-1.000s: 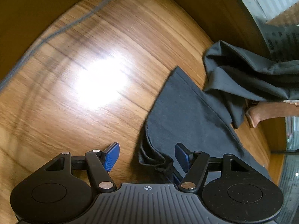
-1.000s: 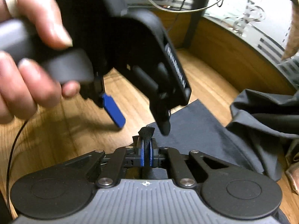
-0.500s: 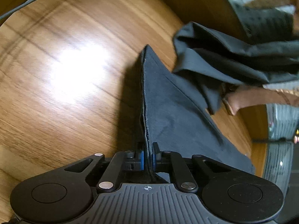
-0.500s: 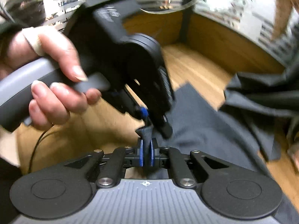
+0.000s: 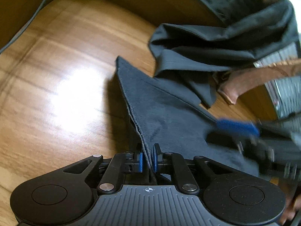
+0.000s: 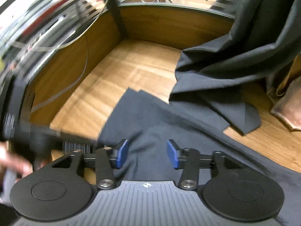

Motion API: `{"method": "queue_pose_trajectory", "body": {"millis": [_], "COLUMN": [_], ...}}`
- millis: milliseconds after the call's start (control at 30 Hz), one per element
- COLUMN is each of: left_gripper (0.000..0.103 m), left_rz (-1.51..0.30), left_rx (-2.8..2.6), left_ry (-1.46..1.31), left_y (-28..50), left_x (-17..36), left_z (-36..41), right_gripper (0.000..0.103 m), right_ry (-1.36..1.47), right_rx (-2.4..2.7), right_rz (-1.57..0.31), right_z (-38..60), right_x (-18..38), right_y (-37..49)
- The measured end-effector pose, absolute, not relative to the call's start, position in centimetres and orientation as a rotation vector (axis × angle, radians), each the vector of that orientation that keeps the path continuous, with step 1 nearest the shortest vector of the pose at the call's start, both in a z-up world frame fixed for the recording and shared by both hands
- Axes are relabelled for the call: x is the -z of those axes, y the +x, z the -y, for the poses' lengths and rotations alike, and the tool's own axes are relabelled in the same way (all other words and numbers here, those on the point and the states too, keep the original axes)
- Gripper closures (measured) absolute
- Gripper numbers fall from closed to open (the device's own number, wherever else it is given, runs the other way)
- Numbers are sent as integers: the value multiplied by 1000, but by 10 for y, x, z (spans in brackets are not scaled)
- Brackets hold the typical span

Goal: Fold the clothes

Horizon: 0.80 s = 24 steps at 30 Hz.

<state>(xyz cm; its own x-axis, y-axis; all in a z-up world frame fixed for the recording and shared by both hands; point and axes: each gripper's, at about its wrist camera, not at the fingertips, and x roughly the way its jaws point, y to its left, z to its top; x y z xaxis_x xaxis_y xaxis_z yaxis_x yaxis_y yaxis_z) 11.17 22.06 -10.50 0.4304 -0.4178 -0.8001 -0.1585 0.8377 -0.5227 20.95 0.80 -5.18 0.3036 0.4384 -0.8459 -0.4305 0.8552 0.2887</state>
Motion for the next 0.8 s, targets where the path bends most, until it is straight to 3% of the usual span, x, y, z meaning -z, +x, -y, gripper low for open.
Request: {"method": "queue_pose_trajectory", "body": {"millis": [100, 233, 467, 567, 600, 633, 700, 733, 800], "left_gripper": [92, 92, 89, 84, 83, 82, 82, 80, 71], "left_rz": [-1107, -1080, -1067, -1075, -1078, -1081, -1086, -1088, -1093], "left_rx": [195, 221, 265, 276, 279, 283, 290, 294, 299], "left_ry": [-548, -518, -489, -485, -483, -482, -479, -477, -471], "left_y": [109, 105, 102, 101, 101, 100, 100, 99, 97], "left_x": [101, 98, 95, 95, 96, 96, 96, 97, 94], "left_z": [-213, -203, -187, -180, -178, -175, -171, -169, -164], "right_gripper": [44, 29, 30, 32, 35, 45, 72, 96, 101], "right_ry": [120, 125, -32, -11, -5, 0, 4, 20, 49], "right_rx": [-615, -664, -695, -661, -646, -631, -608, -599, -590], "right_rz": [-1172, -1231, -1333, -1368, -1375, -1382, -1382, -1383, -1375], "right_z": [-20, -45, -68, -59, -55, -51, -44, -39, -29], "right_x": [56, 64, 93, 106, 110, 114, 121, 123, 124], "right_y": [231, 245, 247, 249, 251, 252, 251, 251, 250]}}
